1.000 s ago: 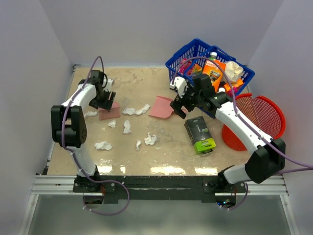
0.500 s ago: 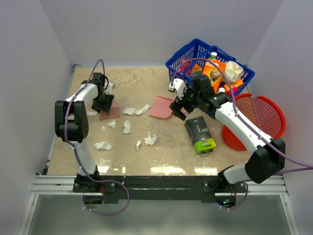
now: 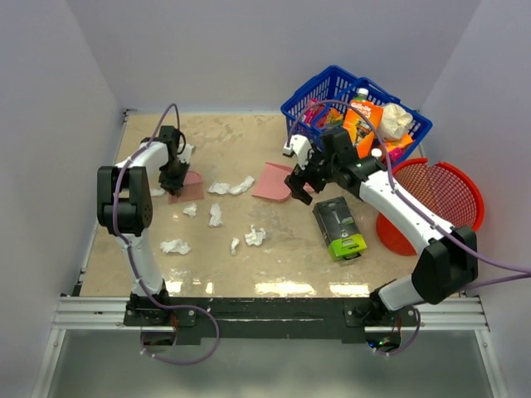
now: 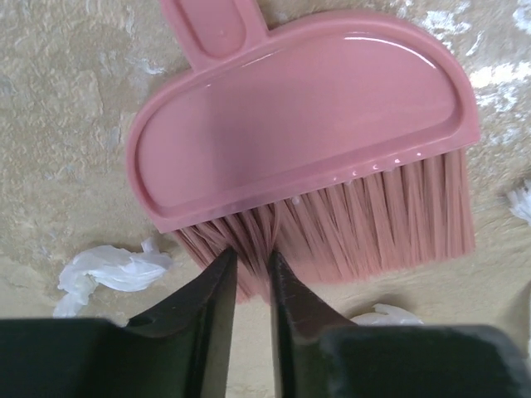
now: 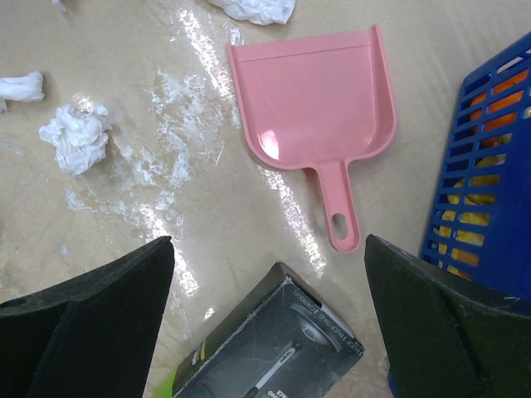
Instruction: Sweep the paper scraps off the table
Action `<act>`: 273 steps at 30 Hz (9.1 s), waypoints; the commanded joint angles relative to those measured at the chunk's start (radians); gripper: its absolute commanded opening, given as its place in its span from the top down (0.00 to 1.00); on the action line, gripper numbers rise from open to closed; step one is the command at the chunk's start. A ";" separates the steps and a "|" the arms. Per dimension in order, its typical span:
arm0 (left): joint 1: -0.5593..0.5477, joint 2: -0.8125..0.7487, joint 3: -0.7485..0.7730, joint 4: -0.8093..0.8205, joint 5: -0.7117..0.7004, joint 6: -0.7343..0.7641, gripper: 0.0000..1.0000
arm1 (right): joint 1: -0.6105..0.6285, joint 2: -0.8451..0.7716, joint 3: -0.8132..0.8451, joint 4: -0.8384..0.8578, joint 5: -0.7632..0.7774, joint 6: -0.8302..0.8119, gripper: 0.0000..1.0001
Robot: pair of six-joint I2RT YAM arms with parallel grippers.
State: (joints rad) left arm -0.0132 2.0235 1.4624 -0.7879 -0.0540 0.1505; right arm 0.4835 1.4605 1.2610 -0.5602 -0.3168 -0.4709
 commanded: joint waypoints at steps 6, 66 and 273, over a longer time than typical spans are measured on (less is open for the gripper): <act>0.013 -0.005 0.067 -0.028 0.016 0.067 0.92 | 0.006 0.049 0.055 0.046 -0.051 0.044 0.02; 0.037 -0.424 0.182 0.234 1.085 -0.303 0.40 | 0.040 0.429 0.511 0.474 -0.571 0.660 1.00; 0.013 -0.747 -0.169 0.372 0.396 -0.031 1.00 | 0.033 0.465 0.526 -0.218 0.114 -0.204 0.20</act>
State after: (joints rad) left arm -0.0063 1.3045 1.2312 -0.4999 0.4641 0.1829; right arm 0.4576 1.8767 1.7523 -0.8417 -0.3744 -0.5533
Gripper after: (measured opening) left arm 0.140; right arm 0.801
